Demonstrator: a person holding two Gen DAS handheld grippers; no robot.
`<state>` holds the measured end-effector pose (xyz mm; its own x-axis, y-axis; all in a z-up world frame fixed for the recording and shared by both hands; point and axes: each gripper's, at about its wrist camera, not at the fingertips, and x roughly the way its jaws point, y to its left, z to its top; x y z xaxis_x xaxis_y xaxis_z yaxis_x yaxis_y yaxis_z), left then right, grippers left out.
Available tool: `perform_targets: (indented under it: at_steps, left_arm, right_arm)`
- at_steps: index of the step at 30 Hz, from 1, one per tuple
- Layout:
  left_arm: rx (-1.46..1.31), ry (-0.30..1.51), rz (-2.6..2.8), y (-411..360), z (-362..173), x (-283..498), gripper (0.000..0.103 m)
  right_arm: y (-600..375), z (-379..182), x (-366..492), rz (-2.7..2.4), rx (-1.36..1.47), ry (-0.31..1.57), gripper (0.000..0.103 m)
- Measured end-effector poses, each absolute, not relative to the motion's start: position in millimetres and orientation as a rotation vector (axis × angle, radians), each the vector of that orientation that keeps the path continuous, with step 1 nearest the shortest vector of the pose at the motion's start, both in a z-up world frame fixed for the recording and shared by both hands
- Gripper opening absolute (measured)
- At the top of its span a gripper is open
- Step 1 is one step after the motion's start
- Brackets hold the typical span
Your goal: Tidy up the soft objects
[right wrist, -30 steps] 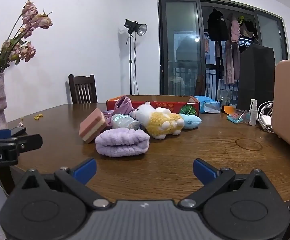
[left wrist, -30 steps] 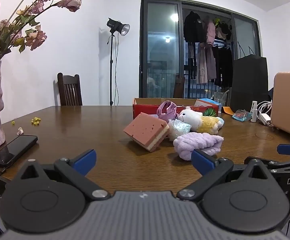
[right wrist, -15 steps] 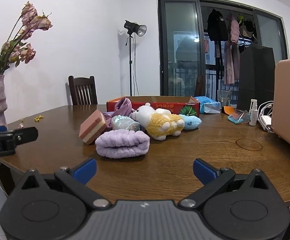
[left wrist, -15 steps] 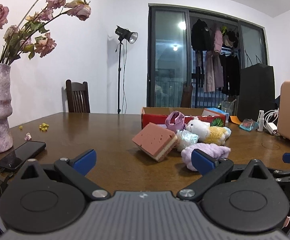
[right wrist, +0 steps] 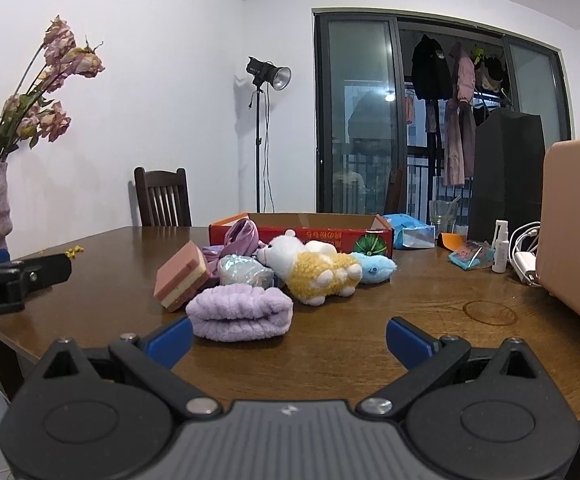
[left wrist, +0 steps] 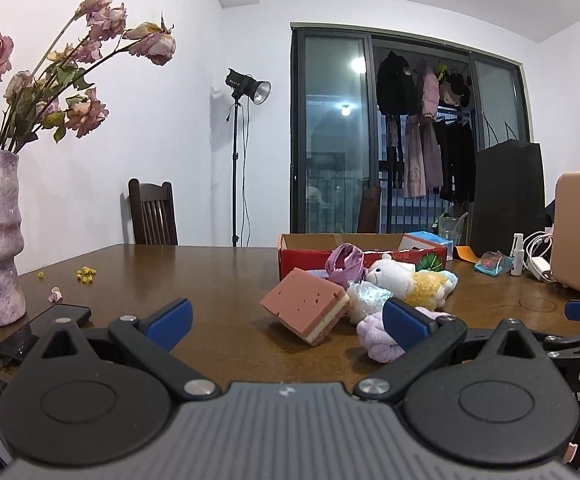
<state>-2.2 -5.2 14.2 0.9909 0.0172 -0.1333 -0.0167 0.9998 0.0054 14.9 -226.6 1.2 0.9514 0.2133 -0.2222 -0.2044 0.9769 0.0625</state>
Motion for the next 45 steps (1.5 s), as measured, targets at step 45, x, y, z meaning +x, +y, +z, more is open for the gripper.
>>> perform_targets:
  at_steps: [45]
  left_arm:
    - [-0.008,0.16,0.005,-3.3,11.2,0.5,0.103]
  right_arm:
    - [-225.3,1.2,14.4,0.212,0.032,0.233,0.103]
